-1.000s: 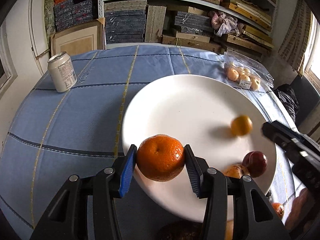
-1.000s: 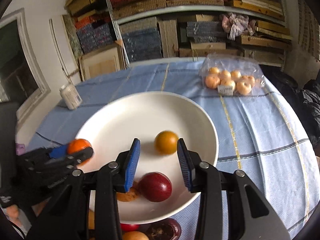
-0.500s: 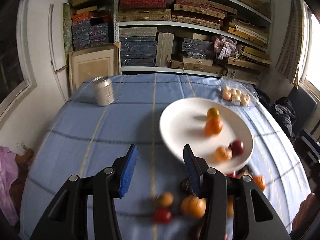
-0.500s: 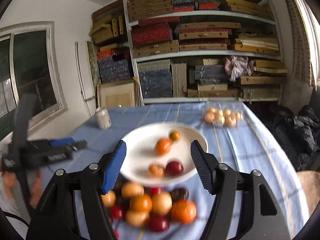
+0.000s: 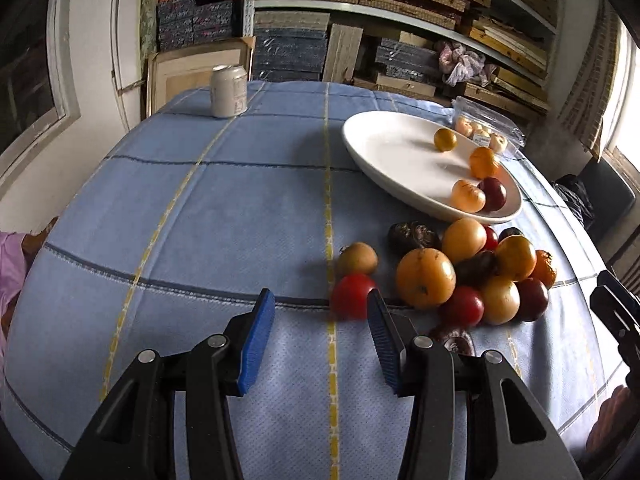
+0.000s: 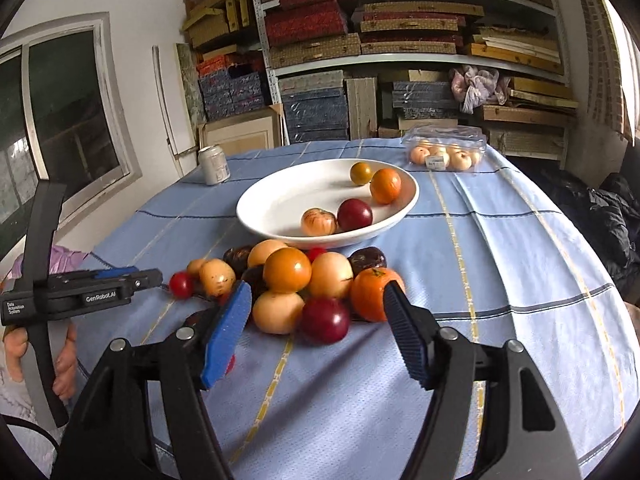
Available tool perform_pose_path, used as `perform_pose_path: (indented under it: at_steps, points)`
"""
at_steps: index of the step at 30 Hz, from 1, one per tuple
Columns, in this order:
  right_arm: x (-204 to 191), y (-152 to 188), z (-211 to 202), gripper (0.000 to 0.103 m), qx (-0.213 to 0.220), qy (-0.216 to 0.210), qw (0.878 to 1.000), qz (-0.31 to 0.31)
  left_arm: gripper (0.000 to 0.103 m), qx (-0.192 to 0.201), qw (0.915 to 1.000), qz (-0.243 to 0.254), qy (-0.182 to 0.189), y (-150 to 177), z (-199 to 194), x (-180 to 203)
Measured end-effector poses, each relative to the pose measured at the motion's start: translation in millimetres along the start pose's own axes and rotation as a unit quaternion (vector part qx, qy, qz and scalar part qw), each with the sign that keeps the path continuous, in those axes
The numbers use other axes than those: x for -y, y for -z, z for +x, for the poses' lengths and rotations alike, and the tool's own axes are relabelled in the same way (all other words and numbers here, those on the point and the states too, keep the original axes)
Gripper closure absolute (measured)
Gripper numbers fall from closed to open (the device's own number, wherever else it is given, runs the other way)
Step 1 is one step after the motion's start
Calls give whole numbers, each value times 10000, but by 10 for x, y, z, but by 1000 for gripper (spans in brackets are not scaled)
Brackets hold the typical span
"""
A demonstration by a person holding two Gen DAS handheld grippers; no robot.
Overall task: Organize fruits
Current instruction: 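Withdraw both open grippers from the plate toward the fruit pile, then grasp a red tomato with the left gripper while the right gripper grasps another red tomato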
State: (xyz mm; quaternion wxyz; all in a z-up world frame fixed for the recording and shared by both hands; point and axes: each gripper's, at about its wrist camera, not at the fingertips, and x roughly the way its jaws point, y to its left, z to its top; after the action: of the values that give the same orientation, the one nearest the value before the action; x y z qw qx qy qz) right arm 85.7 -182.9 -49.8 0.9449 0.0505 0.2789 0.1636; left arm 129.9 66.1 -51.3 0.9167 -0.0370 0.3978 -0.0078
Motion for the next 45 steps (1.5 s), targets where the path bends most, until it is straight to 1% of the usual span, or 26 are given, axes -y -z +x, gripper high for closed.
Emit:
perform_pose_path:
  at_steps: [2, 4, 9, 14, 16, 18, 24, 26, 28, 30, 34, 40, 45]
  points:
    - [-10, -13, 6, 34, -2, -6, 10000, -33, 55, 19, 9999, 107, -17, 1, 13, 41]
    - [-10, -7, 12, 33, -23, -13, 10000, -33, 55, -46, 9998, 190, -11, 11, 58, 75]
    - [15, -29, 31, 32, -65, -44, 10000, -4, 55, -168, 9995, 168, 192, -14, 137, 79]
    - [27, -38, 62, 31, -112, -54, 9999, 17, 55, -289, 9990, 239, 224, -19, 236, 123]
    - [29, -36, 66, 29, -121, -49, 9999, 18, 55, -293, 9990, 239, 245, -22, 256, 133]
    - [32, -39, 62, 28, -117, -61, 9999, 19, 55, -309, 9989, 259, 256, -20, 275, 136]
    - [32, -39, 75, 28, -128, -68, 9999, 25, 58, -341, 9986, 259, 320, -23, 303, 140]
    - [28, -44, 82, 28, -133, -72, 9999, 32, 66, -396, 9982, 265, 372, -32, 333, 142]
    - [28, -43, 86, 28, -138, -74, 9999, 34, 69, -449, 9978, 260, 411, -36, 366, 142]
    - [28, -40, 88, 27, -145, -73, 9999, 32, 70, -493, 9975, 263, 436, -34, 390, 145]
    - [27, -40, 86, 27, -144, -73, 9999, 33, 71, -424, 9977, 274, 446, -31, 369, 157]
    - [17, -29, 101, 27, -153, -74, 9998, 35, 71, -443, 9976, 260, 461, -38, 389, 149]
    - [11, -18, 111, 27, -151, -70, 9999, 42, 71, -467, 9978, 332, 328, -36, 432, 162]
